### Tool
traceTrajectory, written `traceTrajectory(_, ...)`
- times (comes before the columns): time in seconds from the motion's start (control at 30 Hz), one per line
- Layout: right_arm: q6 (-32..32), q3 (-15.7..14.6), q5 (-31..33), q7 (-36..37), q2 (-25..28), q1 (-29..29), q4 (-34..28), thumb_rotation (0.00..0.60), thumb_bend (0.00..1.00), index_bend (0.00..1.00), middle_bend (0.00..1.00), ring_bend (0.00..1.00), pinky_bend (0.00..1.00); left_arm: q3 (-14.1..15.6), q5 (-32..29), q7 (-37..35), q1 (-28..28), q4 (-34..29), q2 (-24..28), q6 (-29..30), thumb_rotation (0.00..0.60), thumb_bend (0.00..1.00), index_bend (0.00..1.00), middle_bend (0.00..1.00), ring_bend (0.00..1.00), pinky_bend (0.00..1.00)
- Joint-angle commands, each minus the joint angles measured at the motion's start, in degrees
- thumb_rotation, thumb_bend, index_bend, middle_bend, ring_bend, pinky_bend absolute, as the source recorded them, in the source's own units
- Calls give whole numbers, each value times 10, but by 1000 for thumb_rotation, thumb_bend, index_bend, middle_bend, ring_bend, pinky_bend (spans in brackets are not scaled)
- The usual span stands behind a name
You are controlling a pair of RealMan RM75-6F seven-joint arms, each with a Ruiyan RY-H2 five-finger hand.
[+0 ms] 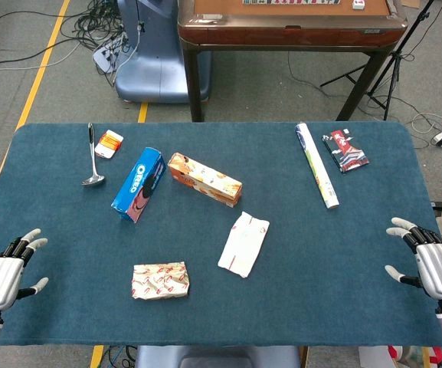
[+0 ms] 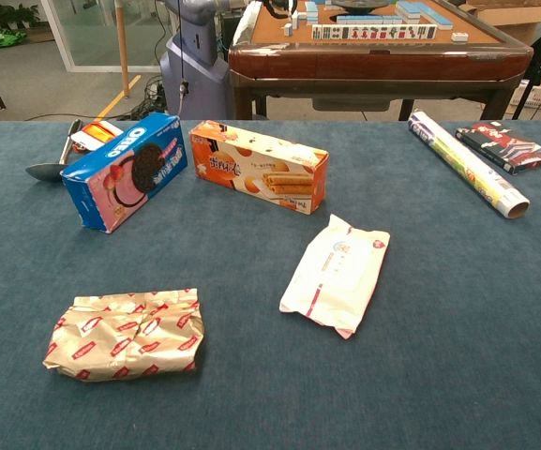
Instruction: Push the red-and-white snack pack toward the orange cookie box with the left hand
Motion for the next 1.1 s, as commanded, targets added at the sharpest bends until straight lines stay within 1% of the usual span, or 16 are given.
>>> traceTrajectory(0.03, -3, -2, -4, -2, 3, 3, -2, 600, 46, 328, 228, 225, 290, -1, 1, 3, 0, 0, -3, 3, 600, 170, 285, 136, 174, 456)
traceTrajectory(0.2, 7, -6, -11, 8, 10, -2, -8, 600, 49, 333, 234, 229, 290, 2, 20, -4, 0, 4, -13, 18, 600, 170, 313, 170, 193, 480)
traceTrajectory(0.37, 29, -1, -13, 19, 14, -11, -10, 600, 49, 339, 243, 229, 290, 15, 51, -18, -6, -16, -7, 17, 600, 168, 301, 173, 194, 482)
traceTrajectory(0.5, 31, -1, -13, 23, 15, -12, -8, 600, 52, 348, 249, 230, 290, 35, 86, -35, -16, -37, -1, 8, 600, 51, 205, 155, 181, 469)
traceTrajectory(0.57, 33, -1, -15, 22, 16, -13, -10, 600, 55, 348, 249, 230, 290, 47, 104, -22, -24, -48, 5, -7, 600, 21, 123, 98, 136, 426)
traceTrajectory(0.63, 38, -2, -19, 23, 18, -14, -12, 600, 56, 348, 249, 230, 290, 59, 116, -6, -34, -66, 15, -33, 600, 4, 24, 19, 49, 337)
traceTrajectory(0.67, 42, -2, -21, 24, 19, -16, -13, 600, 56, 348, 249, 230, 290, 63, 121, 3, -40, -79, 19, -44, 600, 0, 8, 6, 27, 311)
traceTrajectory(0.73, 49, -3, -25, 27, 20, -19, -14, 600, 57, 348, 249, 230, 290, 66, 129, 23, -48, -94, 18, -58, 600, 0, 0, 0, 0, 257)
traceTrajectory(0.9, 61, -3, -29, 36, 26, -25, -16, 600, 67, 348, 249, 230, 290, 68, 142, 55, -64, -119, 4, -81, 600, 0, 0, 0, 0, 174)
traceTrajectory(1.1, 68, -2, -28, 47, 30, -30, -16, 600, 72, 348, 249, 230, 290, 69, 149, 89, -85, -150, -19, -118, 600, 0, 0, 0, 0, 120)
